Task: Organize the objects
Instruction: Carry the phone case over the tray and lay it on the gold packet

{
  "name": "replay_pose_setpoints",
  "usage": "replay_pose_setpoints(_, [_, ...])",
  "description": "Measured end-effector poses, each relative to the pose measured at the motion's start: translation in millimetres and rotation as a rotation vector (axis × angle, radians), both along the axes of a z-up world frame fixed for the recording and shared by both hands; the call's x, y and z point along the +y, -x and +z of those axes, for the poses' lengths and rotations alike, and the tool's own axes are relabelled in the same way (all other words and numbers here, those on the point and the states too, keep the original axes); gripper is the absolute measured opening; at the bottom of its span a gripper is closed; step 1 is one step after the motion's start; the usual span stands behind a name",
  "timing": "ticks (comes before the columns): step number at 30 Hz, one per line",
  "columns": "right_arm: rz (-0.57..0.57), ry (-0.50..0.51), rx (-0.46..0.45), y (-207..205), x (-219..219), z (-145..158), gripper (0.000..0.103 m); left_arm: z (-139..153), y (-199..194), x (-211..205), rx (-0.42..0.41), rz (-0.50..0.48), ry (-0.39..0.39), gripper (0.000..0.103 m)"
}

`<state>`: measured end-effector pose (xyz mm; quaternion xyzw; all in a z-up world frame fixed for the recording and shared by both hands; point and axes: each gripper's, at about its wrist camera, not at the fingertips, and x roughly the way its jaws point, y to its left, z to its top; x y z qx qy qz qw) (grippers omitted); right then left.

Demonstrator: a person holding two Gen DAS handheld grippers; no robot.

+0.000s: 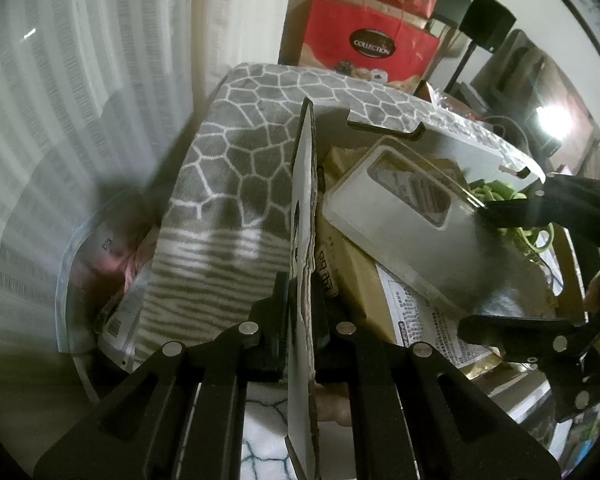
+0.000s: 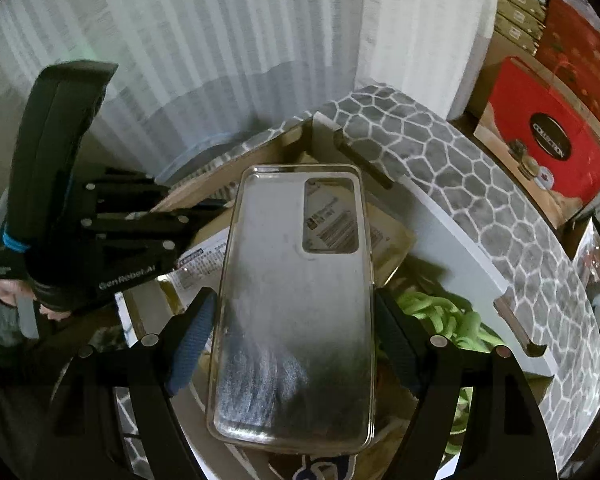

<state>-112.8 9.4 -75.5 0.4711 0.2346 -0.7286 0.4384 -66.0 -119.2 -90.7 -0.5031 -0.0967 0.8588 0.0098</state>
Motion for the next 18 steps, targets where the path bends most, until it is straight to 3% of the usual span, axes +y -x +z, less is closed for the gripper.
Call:
replay_pose_setpoints(7, [-0.028,0.021,-0.007,1.5,2.6,3.7,0.080,0.3,-0.3,0.5,-0.001,-0.001,0.000,0.006])
replay_pose_setpoints(14, [-0.107,0.114,-0.001,6.0,27.1,32.0,0.082,0.5,-0.3,-0.3,-0.001,-0.001,0.001,0.006])
replay_pose_setpoints(18, [-0.182,0.117,0.031,8.0,53.3,46.2,0.082,0.5,0.2,-0.7,-0.001,-0.001,0.000,0.006])
